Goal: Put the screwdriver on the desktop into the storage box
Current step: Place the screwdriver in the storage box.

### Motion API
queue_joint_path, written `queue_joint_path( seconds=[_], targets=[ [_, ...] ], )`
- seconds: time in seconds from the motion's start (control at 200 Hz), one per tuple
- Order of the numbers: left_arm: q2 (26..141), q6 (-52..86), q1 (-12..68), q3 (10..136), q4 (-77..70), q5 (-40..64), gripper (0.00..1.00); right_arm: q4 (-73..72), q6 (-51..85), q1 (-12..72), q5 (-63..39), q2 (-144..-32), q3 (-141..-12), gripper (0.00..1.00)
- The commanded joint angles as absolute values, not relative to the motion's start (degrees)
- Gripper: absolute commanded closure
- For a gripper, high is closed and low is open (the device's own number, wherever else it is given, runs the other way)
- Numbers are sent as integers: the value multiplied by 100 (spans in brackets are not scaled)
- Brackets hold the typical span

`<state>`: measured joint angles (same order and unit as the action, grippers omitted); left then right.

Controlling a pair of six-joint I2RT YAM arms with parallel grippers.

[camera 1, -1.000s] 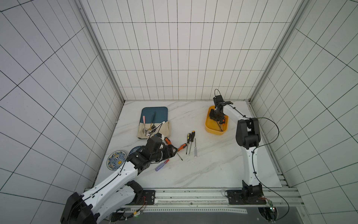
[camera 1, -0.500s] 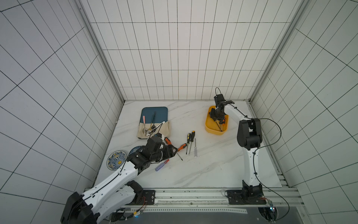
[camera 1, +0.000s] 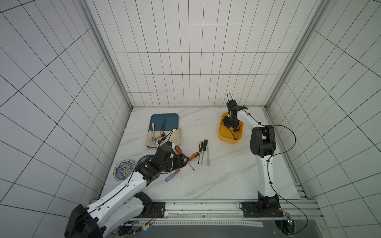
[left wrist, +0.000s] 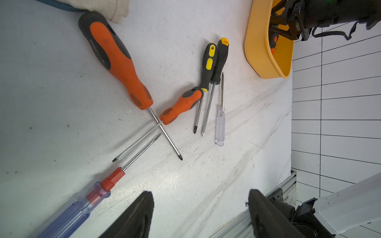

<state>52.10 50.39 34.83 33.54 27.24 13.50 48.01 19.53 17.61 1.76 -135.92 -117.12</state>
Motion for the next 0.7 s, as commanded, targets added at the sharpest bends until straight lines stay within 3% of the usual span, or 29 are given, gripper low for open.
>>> queue_joint_path(
  seconds=[0.0,0.25,0.694],
  targets=[
    [5129,5019,3498,3393,2742,1274,24,5058,1859,1753,376,-13771,-11936,61],
    [5106,5014,3498,3376,2742,1266,24,5020,2344,1696,585,-13615,-11824,72],
    [5150,4966,3472,3401,2716,1283,24,4775,2643,1756,574,-12948,-11278,66]
  ],
)
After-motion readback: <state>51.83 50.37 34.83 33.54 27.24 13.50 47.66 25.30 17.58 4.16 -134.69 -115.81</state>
